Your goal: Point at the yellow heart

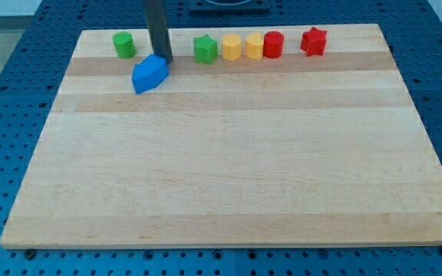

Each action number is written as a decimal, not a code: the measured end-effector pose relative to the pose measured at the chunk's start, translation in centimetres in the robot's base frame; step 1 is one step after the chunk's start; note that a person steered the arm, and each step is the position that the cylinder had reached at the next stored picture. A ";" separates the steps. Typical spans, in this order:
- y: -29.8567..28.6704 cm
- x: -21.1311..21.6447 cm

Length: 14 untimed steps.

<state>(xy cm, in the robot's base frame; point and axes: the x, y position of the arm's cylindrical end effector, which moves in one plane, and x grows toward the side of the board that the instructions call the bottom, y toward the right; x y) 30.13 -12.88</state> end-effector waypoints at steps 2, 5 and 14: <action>6.5 5.9; 6.5 -3.3; 7.1 -10.5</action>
